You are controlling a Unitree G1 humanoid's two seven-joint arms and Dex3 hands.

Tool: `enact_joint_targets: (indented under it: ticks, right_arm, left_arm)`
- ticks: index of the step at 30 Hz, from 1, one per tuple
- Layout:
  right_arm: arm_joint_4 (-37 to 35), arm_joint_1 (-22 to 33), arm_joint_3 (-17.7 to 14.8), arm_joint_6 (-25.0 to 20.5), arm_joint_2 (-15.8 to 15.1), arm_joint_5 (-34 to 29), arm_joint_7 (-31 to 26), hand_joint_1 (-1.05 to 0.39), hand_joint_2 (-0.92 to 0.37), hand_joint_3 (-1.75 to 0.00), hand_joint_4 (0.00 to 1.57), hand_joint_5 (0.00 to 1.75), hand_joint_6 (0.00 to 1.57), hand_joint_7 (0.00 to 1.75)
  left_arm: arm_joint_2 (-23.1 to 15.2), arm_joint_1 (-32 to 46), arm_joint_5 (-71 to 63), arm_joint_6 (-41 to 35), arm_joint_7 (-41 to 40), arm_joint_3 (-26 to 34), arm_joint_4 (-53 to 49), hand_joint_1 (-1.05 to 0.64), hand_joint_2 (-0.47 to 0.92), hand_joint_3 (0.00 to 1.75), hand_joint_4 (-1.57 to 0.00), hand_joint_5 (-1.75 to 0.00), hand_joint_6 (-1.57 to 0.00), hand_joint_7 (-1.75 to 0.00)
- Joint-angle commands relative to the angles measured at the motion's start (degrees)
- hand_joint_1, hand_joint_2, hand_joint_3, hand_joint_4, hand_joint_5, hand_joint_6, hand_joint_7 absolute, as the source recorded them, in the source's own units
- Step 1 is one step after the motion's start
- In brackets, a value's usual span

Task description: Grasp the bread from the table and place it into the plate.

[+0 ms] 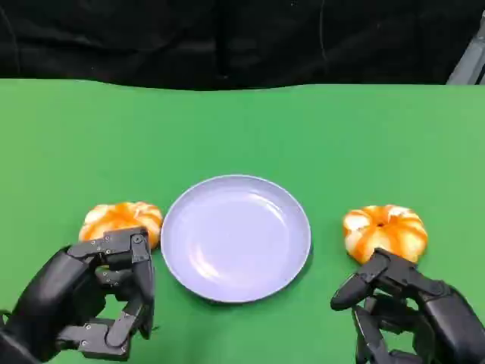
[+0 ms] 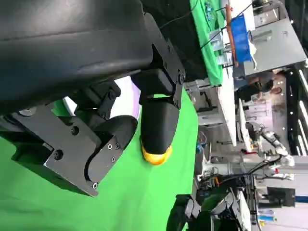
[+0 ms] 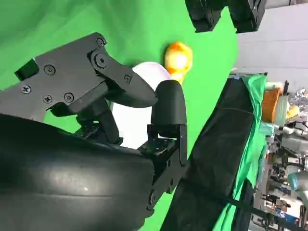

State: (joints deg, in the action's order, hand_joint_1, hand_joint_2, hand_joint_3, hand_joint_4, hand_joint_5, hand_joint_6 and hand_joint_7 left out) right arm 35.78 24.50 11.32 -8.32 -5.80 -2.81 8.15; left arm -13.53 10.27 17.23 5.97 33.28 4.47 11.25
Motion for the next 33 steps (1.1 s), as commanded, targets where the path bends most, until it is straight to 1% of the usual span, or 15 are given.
enact_joint_targets:
  ticks: [1, 33]
  right_arm:
    - [1.2, 0.3, -0.3, -0.5, -0.6, 0.1, -0.1, -0.07, -0.7, -0.96, 0.76, 1.75, 0.71, 1.46]
    - [1.0, 0.4, -0.4, 0.1, -0.5, 0.2, -0.1, -0.07, -0.7, -0.97, 0.77, 1.75, 0.71, 1.46]
  left_arm:
    - [-1.0, 0.3, -0.8, 1.1, -0.6, 0.1, 0.3, -0.05, 0.46, 1.39, -0.86, -1.75, -0.69, -1.75]
    - [-1.3, 0.4, -0.8, 0.4, -0.7, 0.0, 0.8, -0.05, 0.46, 1.39, -0.86, -1.75, -0.7, -1.75]
